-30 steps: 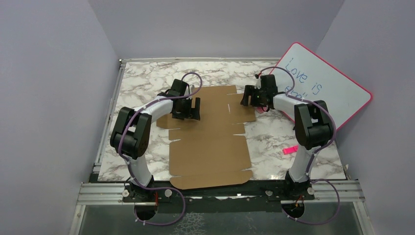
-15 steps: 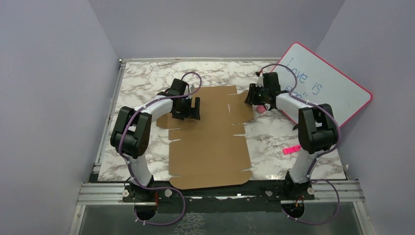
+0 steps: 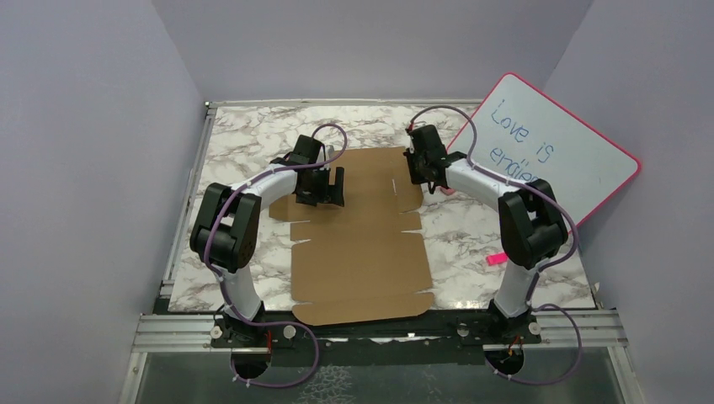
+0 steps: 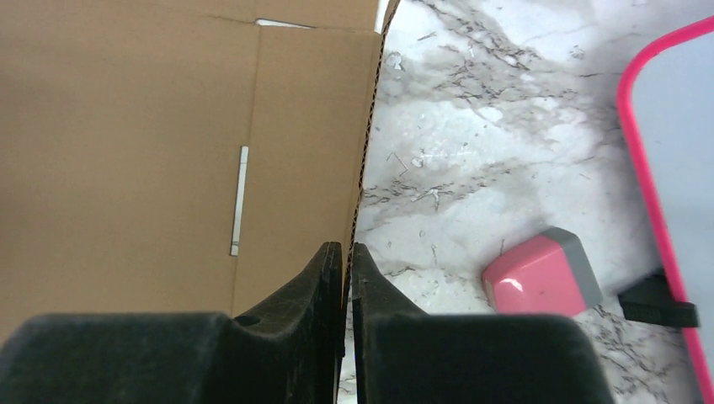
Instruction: Fold the paper box
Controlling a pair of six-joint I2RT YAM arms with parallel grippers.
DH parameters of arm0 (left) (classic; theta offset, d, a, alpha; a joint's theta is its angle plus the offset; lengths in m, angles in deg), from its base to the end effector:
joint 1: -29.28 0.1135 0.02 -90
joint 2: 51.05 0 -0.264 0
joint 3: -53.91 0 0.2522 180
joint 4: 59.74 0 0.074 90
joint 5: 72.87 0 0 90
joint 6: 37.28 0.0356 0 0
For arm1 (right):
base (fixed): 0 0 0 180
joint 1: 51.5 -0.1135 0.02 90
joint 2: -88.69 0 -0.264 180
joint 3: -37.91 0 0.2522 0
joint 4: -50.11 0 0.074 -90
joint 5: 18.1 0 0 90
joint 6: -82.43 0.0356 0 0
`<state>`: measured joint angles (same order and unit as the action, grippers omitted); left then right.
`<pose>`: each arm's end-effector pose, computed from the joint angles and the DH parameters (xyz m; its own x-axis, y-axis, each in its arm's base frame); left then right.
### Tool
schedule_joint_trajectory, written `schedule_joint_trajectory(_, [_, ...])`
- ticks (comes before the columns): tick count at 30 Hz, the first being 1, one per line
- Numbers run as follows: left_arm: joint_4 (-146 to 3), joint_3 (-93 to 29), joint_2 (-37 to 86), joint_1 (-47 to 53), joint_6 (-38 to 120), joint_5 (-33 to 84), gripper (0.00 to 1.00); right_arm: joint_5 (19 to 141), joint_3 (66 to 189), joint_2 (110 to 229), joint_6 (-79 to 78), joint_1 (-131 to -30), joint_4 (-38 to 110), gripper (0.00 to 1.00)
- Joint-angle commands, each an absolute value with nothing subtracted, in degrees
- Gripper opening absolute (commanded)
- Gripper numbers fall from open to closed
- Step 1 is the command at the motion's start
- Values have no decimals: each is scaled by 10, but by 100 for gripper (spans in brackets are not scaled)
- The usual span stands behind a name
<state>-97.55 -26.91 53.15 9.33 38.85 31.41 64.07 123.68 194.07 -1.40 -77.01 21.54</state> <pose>0.3434 -0.1340 0.1743 -0.9057 0.0816 -0.4160 0.2320 0.9167 -0.3254 0.3635 0.1681 0.2020 -0.7057 -0.2188 -0.6738 -0.2704 0.9623 -0.0293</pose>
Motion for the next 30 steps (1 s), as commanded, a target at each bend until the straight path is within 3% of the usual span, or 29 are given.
schedule_joint_trajectory(1, [-981,-271,556,93,394,310,92,519,1278,1954,-41,-811,166,12])
schedule_joint_trajectory(10, [-981,-273,561,93,393,318,91,379,1352,1987,-31,-891,91,12])
schedule_joint_trajectory(18, [-981,-274,555,93,393,321,91,344,1422,2029,-8,-955,45,13])
schedule_joint_trajectory(30, [-990,-277,520,94,402,294,91,343,1373,1958,-15,-950,77,36])
